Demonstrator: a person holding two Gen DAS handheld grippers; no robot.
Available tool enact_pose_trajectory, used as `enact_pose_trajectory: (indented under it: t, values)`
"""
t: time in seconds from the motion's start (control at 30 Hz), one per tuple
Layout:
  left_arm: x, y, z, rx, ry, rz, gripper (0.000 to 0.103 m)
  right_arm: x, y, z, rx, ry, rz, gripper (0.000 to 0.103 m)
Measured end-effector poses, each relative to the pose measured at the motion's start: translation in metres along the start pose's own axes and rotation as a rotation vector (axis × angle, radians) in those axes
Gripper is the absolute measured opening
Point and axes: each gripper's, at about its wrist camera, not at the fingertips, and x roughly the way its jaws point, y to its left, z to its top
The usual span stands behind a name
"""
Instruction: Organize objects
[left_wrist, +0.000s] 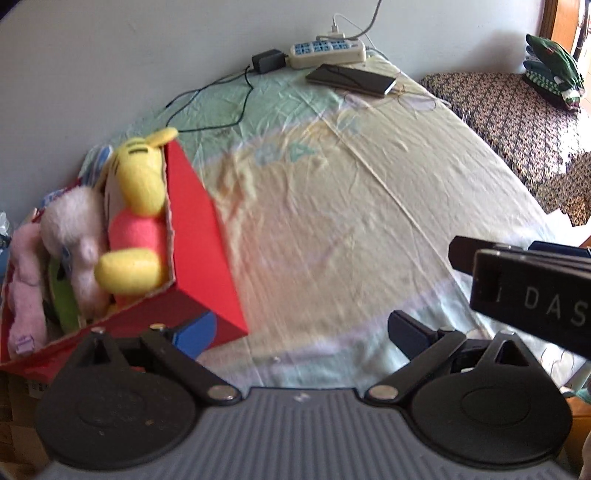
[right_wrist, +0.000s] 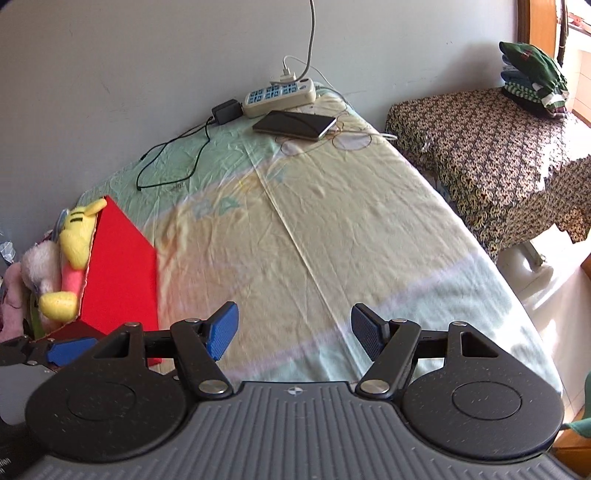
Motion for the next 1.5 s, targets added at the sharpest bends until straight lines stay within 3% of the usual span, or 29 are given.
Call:
enact_pose_trajectory:
  t: [0.4,0.97,1.5]
  values:
    - [-0.017,0.021,0.011,-0.088,-0.039,0.104,0.101,-0.001,0.018,0.019,-0.088,-0.027,0.069,0.072]
    - [-0.046,0.137,0.009,-0.207,-0.07,0.233,0.101,-0.018,0.13,0.031,-0.205,-0.043,0.143,0.077]
    - [-0.039,0.236,-0.012,-0.281,-0.061,0.223,0.101,-0.006,0.222,0.019,-0.248,-0.054,0.151,0.08]
